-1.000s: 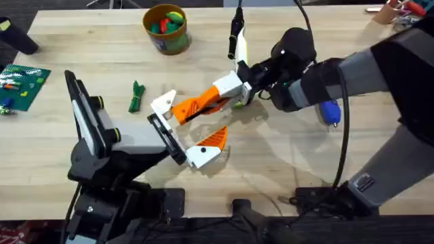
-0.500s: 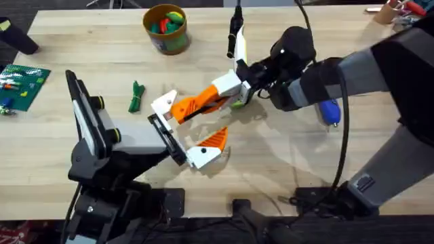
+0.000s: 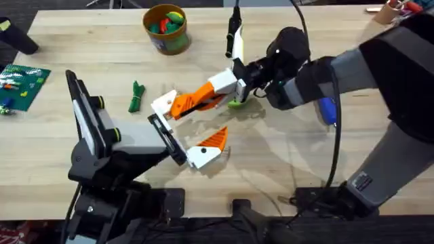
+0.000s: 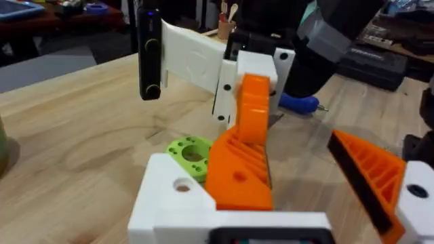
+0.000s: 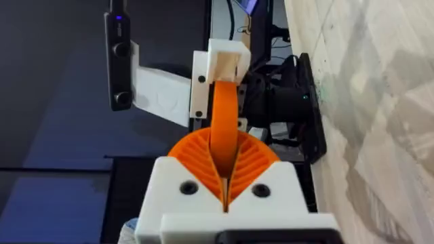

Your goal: Pick up the gripper from the table and insert it into the empty holder that is missing its gripper. Then pick up a screw, insert it into the mounting hole, and use the screwdriver to tighten it. Finally, clean up the table by picking up the vegetable and placing it into the bucket.

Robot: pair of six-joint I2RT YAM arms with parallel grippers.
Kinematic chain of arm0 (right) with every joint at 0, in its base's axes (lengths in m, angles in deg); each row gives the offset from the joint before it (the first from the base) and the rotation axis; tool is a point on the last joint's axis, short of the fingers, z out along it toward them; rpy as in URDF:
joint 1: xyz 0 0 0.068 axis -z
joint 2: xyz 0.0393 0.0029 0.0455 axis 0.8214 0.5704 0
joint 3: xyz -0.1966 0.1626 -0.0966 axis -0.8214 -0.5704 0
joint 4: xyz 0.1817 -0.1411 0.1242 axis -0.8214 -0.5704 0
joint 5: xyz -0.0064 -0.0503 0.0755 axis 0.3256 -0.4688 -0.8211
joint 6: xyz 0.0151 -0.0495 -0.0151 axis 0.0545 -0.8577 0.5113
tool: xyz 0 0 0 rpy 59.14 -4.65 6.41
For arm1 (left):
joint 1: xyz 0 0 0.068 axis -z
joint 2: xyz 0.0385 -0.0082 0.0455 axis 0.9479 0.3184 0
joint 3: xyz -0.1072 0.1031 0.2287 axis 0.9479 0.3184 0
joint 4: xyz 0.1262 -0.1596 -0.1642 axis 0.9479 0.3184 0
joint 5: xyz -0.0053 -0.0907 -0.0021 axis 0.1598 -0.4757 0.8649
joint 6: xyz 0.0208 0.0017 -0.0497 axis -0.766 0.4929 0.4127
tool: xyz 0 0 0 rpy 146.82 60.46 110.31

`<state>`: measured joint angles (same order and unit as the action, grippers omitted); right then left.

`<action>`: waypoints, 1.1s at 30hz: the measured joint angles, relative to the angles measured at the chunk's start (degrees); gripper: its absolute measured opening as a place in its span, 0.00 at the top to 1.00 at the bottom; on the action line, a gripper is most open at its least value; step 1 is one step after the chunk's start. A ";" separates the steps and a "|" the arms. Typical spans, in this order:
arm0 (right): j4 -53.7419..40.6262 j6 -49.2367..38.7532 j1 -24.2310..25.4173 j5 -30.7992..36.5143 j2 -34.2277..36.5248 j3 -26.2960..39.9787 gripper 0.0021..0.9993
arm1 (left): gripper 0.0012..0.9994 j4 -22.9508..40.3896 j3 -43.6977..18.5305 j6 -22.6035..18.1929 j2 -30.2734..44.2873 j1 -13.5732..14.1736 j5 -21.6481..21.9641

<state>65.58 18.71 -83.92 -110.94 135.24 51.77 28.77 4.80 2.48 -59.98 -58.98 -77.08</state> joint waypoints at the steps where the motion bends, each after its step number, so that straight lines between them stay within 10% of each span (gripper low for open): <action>1: -0.19 0.10 -0.07 0.01 0.21 0.44 0.98 | 0.01 0.00 0.00 -0.02 0.00 0.00 0.00; 33: -3.09 1.63 -2.24 0.65 1.98 3.78 0.98 | 0.01 0.00 0.00 0.40 -0.02 -0.02 0.18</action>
<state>62.49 20.34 -86.16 -110.29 137.21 55.55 28.77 4.80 2.88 -60.00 -59.01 -76.91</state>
